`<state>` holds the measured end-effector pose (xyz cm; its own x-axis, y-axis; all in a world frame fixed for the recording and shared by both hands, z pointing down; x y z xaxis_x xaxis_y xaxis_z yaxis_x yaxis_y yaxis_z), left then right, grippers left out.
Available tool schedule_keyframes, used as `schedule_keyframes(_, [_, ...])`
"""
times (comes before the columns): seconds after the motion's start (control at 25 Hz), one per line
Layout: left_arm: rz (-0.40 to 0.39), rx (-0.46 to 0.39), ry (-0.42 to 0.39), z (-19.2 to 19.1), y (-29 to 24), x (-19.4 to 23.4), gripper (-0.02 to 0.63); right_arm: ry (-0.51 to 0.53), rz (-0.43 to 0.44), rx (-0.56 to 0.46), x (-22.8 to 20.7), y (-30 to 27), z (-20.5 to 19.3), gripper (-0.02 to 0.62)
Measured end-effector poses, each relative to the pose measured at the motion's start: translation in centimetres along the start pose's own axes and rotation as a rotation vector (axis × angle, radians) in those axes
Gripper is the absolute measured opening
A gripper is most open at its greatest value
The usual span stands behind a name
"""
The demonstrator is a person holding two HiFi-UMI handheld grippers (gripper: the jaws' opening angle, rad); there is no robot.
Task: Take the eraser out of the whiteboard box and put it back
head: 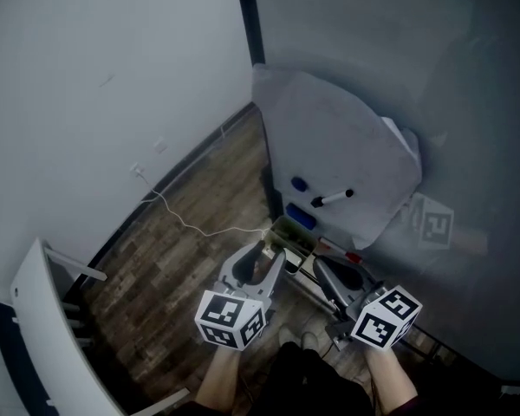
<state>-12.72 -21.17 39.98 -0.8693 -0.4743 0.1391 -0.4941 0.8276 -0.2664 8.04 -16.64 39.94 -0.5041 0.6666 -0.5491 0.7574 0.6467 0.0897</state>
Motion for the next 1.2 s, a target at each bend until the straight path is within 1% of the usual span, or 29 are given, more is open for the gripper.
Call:
schedule_keyframes(0.16, [-0.017,-0.031,0.003,2.0,0.9,-0.8,0.156,0.031,0.026,-0.021,1.1,-0.3,1.6,0.003])
schedule_keyframes(0.28, [-0.016,-0.057,0.006,3.5,1.7,-1.3,0.133,0.051,0.05,-0.04,1.9,-0.5,2.7,0.003])
schedule_keyframes(0.48, [-0.031,-0.095,0.026,5.3,2.7,-2.1,0.076,0.081,0.086,-0.067,3.0,-0.8,4.2,0.003])
schedule_keyframes(0.64, [-0.021,-0.132,0.024,6.4,3.7,-2.5,0.03,0.116,0.113,-0.081,3.9,-1.2,5.3,0.003])
schedule_keyframes(0.76, [-0.028,-0.147,0.035,7.0,4.1,-2.7,0.008,0.146,0.122,-0.082,4.5,-1.3,5.7,0.003])
schedule_keyframes(0.84, [-0.03,-0.151,0.038,7.2,4.2,-2.7,0.006,0.159,0.127,-0.083,4.8,-1.4,5.8,0.003])
schedule_keyframes(1.2, [-0.035,-0.157,0.054,7.3,4.5,-2.4,0.006,0.144,0.144,-0.1,4.9,-1.6,5.8,0.003])
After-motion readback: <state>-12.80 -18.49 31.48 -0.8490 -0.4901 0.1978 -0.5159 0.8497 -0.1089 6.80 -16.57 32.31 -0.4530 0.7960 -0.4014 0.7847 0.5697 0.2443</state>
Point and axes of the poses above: the fingertips, and each gripper's own axes: y backward along the fingers, x to its left, z out of its top, the point moved 10 cm from there along y, backward along the fingers, and after that the axes turned 12 degrees about z, right-handed, at the moved point
